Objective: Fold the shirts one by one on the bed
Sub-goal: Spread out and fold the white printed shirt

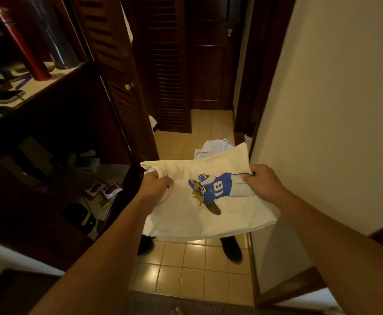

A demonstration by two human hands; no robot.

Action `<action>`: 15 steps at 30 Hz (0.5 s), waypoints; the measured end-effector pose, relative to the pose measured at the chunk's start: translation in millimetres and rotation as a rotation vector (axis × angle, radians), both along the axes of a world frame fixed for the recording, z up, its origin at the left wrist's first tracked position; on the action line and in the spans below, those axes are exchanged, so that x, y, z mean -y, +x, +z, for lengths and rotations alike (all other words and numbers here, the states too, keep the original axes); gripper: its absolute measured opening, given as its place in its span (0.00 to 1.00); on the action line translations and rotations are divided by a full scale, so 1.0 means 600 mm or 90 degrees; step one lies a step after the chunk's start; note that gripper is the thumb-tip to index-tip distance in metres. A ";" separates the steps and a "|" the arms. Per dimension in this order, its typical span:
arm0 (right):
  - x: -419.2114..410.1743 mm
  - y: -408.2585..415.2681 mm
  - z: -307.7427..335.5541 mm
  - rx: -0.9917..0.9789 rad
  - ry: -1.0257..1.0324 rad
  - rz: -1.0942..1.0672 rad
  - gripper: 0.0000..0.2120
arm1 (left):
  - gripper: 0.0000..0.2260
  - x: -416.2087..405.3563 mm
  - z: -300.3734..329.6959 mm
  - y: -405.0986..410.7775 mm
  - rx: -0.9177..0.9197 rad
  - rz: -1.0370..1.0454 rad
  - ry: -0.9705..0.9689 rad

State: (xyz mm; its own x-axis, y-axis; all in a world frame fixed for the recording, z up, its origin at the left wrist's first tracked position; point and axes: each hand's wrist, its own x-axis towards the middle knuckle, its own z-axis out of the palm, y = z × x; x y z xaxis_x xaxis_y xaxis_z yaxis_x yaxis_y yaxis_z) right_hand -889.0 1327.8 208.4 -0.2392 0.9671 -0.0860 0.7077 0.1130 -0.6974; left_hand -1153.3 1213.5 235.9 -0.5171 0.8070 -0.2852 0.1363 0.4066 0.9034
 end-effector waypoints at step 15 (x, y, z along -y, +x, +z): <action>-0.304 -0.147 -0.025 0.044 -0.017 -0.082 0.10 | 0.14 -0.389 -0.015 -0.164 -0.016 -0.119 -0.042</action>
